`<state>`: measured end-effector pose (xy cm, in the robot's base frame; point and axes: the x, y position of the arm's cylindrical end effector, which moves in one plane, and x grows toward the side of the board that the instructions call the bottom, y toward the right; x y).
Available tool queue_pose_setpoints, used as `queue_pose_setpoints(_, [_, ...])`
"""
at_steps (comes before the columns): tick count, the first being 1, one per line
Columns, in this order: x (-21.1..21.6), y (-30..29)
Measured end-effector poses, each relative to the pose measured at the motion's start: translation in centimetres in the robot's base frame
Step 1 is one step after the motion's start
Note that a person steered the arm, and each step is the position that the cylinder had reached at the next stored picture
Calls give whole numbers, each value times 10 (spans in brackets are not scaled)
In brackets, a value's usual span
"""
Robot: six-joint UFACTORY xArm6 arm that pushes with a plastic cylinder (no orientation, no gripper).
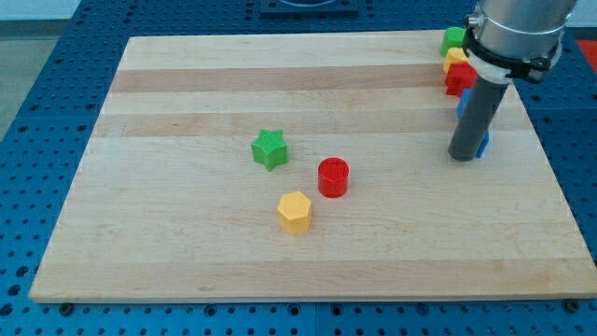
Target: Adjust the green star diagonal to the red circle
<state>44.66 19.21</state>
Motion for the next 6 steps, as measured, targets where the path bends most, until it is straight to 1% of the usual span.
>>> queue_pose_setpoints(3, [0,3])
queue_pose_setpoints(5, [0,-57])
queue_pose_setpoints(6, [-25,-78])
